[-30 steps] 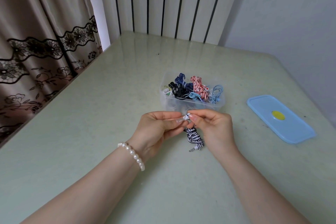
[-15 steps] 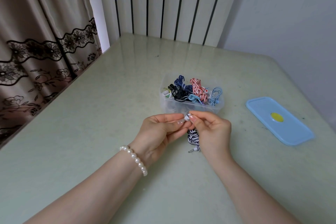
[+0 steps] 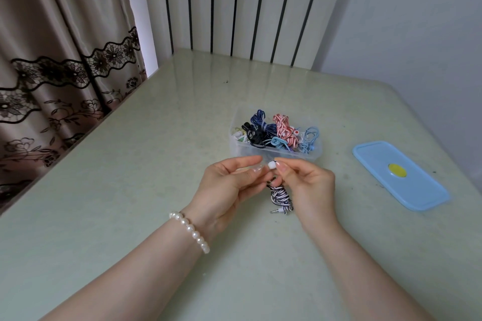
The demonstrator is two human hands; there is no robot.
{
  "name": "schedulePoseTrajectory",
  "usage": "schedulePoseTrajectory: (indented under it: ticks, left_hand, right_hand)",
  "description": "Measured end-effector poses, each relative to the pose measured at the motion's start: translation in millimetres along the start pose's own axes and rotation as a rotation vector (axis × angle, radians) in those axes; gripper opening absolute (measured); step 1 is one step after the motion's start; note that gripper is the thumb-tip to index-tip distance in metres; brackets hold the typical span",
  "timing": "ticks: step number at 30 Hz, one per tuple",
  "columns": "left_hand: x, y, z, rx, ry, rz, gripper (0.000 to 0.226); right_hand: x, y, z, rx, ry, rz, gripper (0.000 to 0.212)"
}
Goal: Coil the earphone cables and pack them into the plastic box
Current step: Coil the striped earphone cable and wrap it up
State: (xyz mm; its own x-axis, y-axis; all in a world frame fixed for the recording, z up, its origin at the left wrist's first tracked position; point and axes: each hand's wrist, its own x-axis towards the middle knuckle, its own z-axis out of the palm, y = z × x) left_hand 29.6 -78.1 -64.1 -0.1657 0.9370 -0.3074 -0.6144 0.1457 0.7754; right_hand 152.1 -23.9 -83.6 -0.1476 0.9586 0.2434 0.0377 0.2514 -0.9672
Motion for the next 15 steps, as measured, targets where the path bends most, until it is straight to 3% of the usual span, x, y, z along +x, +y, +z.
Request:
schedulePoseTrajectory:
  ticks: [11, 15]
  left_hand:
    - [0.5, -1.2, -0.3, 0.131, 0.035, 0.120, 0.009]
    - [0.3, 0.3, -2.7, 0.175, 0.025, 0.159, 0.020]
  right_hand:
    - [-2.0, -10.6, -2.3, 0.120, -0.078, 0.086, 0.015]
    - [-2.4, -9.5, -2.3, 0.090, -0.154, 0.059, 0.022]
